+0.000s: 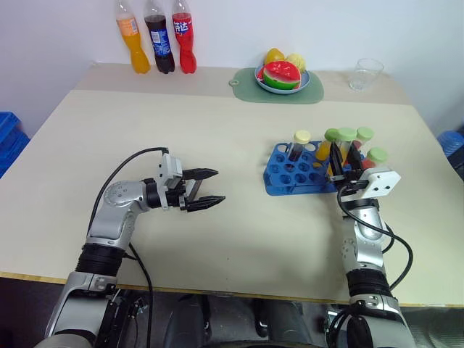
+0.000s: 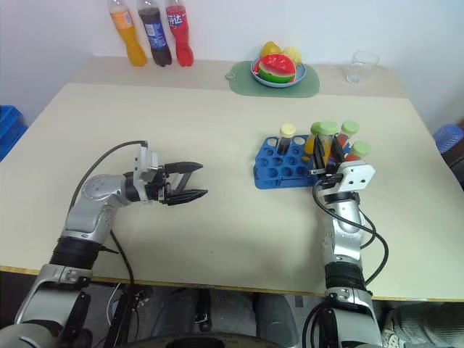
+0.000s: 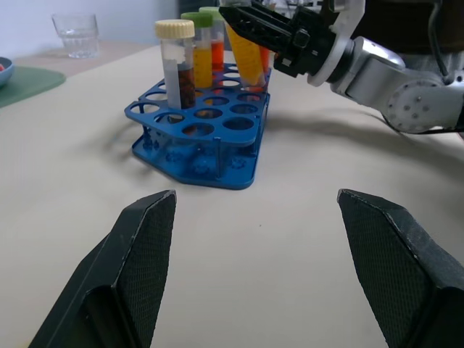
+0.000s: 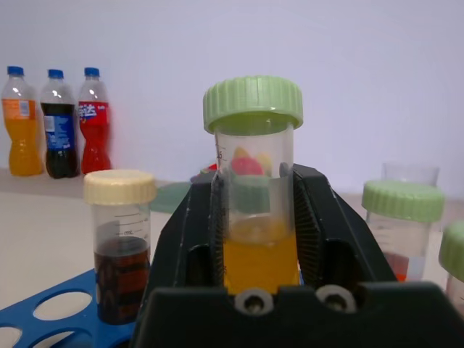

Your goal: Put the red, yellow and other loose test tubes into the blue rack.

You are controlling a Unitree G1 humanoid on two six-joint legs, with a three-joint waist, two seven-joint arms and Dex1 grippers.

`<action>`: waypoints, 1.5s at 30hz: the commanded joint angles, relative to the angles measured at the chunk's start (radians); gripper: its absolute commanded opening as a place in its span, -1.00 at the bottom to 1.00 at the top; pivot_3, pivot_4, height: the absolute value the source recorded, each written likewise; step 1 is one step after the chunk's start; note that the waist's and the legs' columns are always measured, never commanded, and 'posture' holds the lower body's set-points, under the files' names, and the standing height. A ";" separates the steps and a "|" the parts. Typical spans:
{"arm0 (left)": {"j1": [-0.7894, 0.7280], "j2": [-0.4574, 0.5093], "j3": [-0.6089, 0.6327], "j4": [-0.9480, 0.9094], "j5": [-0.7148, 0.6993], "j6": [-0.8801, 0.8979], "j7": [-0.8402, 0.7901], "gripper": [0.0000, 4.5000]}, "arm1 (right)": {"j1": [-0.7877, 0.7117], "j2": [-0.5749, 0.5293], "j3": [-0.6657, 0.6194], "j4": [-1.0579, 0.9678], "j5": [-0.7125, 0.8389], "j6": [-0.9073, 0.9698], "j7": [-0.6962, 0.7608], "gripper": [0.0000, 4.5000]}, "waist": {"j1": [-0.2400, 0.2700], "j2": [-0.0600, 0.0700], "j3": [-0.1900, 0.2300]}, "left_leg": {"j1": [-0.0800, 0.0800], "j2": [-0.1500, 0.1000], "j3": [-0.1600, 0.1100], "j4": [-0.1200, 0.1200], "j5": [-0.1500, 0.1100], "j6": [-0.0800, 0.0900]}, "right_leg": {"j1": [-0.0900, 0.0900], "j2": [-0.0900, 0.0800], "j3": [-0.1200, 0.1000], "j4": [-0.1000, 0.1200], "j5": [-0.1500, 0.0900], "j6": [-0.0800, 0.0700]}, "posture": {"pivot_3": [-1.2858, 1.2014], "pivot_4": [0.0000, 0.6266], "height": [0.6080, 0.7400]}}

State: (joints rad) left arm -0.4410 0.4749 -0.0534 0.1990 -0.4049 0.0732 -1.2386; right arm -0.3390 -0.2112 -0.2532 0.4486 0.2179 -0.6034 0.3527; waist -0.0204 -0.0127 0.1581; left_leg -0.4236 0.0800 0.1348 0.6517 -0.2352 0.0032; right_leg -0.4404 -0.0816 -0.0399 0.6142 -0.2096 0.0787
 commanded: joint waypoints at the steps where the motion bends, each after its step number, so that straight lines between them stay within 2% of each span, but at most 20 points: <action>1: -0.003 0.016 0.027 -0.027 -0.015 -0.001 -0.001 0.64 | -0.018 0.007 -0.013 0.099 -0.007 -0.032 -0.029 -0.61 | 0.000 0.000 0.000 | 0.001 0.000 0.000 0.000 0.000 0.000 | 0.001 0.000 0.000 0.000 0.000 0.000 | 0.03 -0.52 1.00; 13: 0.011 0.029 0.033 -0.048 -0.020 0.018 0.002 0.64 | -0.020 0.020 0.001 0.169 0.024 -0.078 0.003 -0.61 | -0.002 -0.001 -0.001 | 0.006 0.000 0.000 -0.001 0.000 0.000 | 0.006 0.000 0.000 -0.001 0.000 0.000 | 0.03 -0.52 1.00; 15: 0.009 0.027 0.032 -0.047 -0.019 0.021 0.003 0.64 | -0.009 0.021 0.001 0.143 0.078 -0.052 0.065 -0.17 | -0.002 -0.001 -0.001 | 0.006 0.000 0.000 -0.001 0.000 0.000 | 0.006 0.000 0.000 -0.001 0.000 0.000 | 0.03 -0.52 1.00; 16: 0.008 0.026 0.032 -0.047 -0.018 0.021 0.003 0.64 | -0.006 0.016 0.000 0.139 0.066 -0.056 0.054 -0.01 | -0.002 -0.002 -0.001 | 0.006 0.000 0.000 -0.001 0.000 0.000 | 0.006 0.000 0.000 -0.001 0.000 0.000 | 0.03 -0.52 1.00; 19: 0.006 0.021 0.031 -0.046 -0.018 0.024 0.006 0.64 | 0.012 -0.014 0.002 0.111 -0.017 -0.070 -0.007 0.68 | 0.001 -0.002 -0.001 | 0.007 0.000 0.000 -0.003 0.000 0.000 | 0.006 0.000 0.000 -0.001 0.000 0.000 | 0.03 -0.52 1.00; 22: 0.008 0.015 0.036 -0.049 -0.024 0.030 0.016 0.64 | 0.050 -0.054 0.020 0.038 -0.099 -0.032 -0.051 0.68 | 0.009 -0.002 -0.001 | 0.006 0.000 0.000 -0.003 -0.001 -0.001 | 0.006 -0.001 0.000 -0.002 -0.001 0.000 | 0.03 -0.52 1.00; 25: 0.008 0.007 0.050 -0.068 -0.048 0.074 0.048 0.64 | 0.117 -0.094 0.044 -0.112 -0.106 0.062 -0.030 0.68 | 0.006 -0.002 -0.001 | 0.005 -0.001 0.000 -0.003 -0.001 -0.001 | 0.005 -0.002 0.000 -0.002 -0.001 0.000 | 0.03 -0.52 1.00; 28: -0.005 -0.010 0.086 -0.105 -0.028 0.153 0.208 0.64 | 0.246 -0.198 0.059 -0.358 -0.098 0.225 0.040 0.68 | 0.005 -0.001 -0.001 | 0.004 -0.001 -0.001 -0.003 -0.001 -0.001 | 0.004 -0.002 0.000 -0.001 -0.001 0.000 | 0.03 -0.52 1.00; 30: -0.011 -0.016 0.093 -0.129 0.013 0.158 0.294 0.64 | 0.316 -0.257 0.051 -0.475 -0.038 0.343 0.087 0.68 | 0.002 -0.001 -0.001 | 0.005 -0.001 -0.001 -0.003 -0.001 -0.001 | 0.004 -0.002 0.000 -0.001 -0.001 0.001 | 0.03 -0.52 1.00; 32: -0.034 -0.005 0.085 -0.157 0.052 0.239 0.393 0.64 | 0.379 -0.319 0.020 -0.555 -0.001 0.430 0.124 0.68 | 0.001 -0.001 0.000 | 0.005 -0.001 -0.001 -0.003 -0.001 -0.001 | 0.004 -0.002 0.000 -0.001 -0.001 0.000 | 0.03 -0.52 1.00; 34: -0.097 -0.018 0.101 -0.158 0.019 0.343 0.456 0.64 | 0.466 -0.399 -0.026 -0.607 0.054 0.482 0.214 0.68 | 0.010 -0.001 0.000 | 0.005 -0.001 -0.001 -0.003 -0.001 -0.001 | 0.004 -0.001 0.000 -0.001 -0.001 0.000 | 0.03 -0.52 1.00; 36: -0.168 -0.028 0.121 -0.145 -0.022 0.485 0.514 0.64 | 0.541 -0.462 -0.073 -0.632 0.116 0.518 0.299 0.68 | 0.012 -0.002 0.000 | 0.005 -0.001 -0.002 -0.002 -0.001 -0.001 | 0.004 -0.001 0.000 -0.002 -0.002 0.000 | 0.03 -0.52 1.00; 39: -0.284 0.000 0.084 -0.111 0.032 0.790 0.656 0.64 | 0.617 -0.532 -0.115 -0.693 0.217 0.528 0.451 0.68 | 0.009 -0.004 0.001 | 0.003 -0.003 -0.003 -0.002 -0.001 -0.001 | 0.004 -0.002 0.000 -0.002 -0.002 0.001 | 0.03 -0.52 1.00; 43: -0.430 0.016 0.060 -0.062 -0.023 1.153 0.667 0.64 | 0.584 -0.580 -0.125 -0.791 0.356 0.592 0.565 0.68 | -0.003 -0.005 0.002 | 0.006 -0.002 -0.003 -0.003 -0.001 -0.001 | 0.004 0.000 0.000 -0.001 -0.003 0.002 | 0.03 -0.52 1.00; 45: -0.512 0.014 0.041 -0.014 -0.042 1.326 0.660 0.64 | 0.525 -0.588 -0.090 -0.815 0.393 0.626 0.595 0.68 | -0.001 -0.008 0.003 | 0.006 -0.002 -0.004 -0.003 -0.001 -0.001 | 0.004 0.000 0.000 0.000 -0.003 0.002 | 0.03 -0.52 1.00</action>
State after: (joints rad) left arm -0.8990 0.4763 -0.0091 0.1722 -0.4242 1.2747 -0.5770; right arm 0.2194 -0.7845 -0.3469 -0.3129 0.5610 0.0043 0.9201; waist -0.0218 -0.0205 0.1615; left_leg -0.4175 0.0778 0.1302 0.6490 -0.2366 0.0025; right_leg -0.4361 -0.0812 -0.0398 0.6144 -0.2126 0.0810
